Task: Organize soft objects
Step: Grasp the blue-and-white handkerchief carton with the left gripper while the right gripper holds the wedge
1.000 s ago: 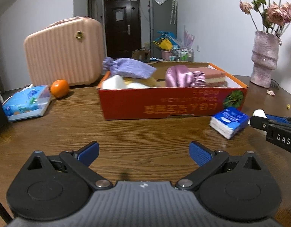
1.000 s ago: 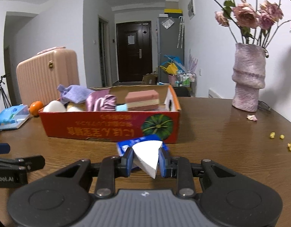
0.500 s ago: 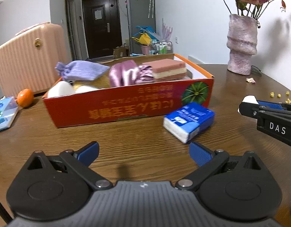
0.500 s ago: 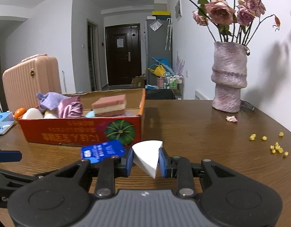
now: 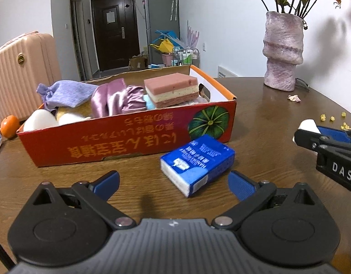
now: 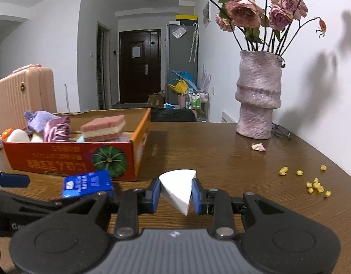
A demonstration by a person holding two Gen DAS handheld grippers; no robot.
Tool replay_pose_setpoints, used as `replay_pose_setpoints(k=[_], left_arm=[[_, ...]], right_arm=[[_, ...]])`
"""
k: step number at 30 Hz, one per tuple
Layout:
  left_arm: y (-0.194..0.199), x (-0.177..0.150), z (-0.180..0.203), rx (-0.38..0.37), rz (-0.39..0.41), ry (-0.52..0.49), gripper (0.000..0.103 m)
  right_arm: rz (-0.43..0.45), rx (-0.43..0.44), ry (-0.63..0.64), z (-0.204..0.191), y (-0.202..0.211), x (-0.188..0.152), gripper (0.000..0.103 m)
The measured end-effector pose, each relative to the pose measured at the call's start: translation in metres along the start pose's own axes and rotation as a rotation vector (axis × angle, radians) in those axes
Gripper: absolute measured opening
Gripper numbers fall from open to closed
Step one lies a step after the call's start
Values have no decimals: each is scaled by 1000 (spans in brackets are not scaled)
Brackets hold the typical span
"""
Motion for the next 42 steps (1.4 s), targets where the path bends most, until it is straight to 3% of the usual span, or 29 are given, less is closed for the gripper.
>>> replay_pose_setpoints(k=[24,26,29,36,42], left_arm=[[-47,23,35,45,-104,77,103],[-46,22,34,46,-98,81,103],[-45,22,35,22,-96,75,90],[-35,21,32,-2,-68,76,89],[-11,23,19,-13,18,79,89]], right_arm=[[-21,-43,25,24,-18,0,29],[-21,-43,26,23,-18,0,29],[-18,-45,33,22,-18,0,29],[13,-37,34,19,-13,2,29],[79,-25,32,15,-3,7,29]])
Point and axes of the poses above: each gripper's, at about its wrist camera, not at the fingertips, and y roughly against the way its jaws point, z to its right, x to its top, the point moved 3 cm from there along -y, roughly the way its jaws point, and after that the axes turned 11 degrees about x, right-handed, at the moved point
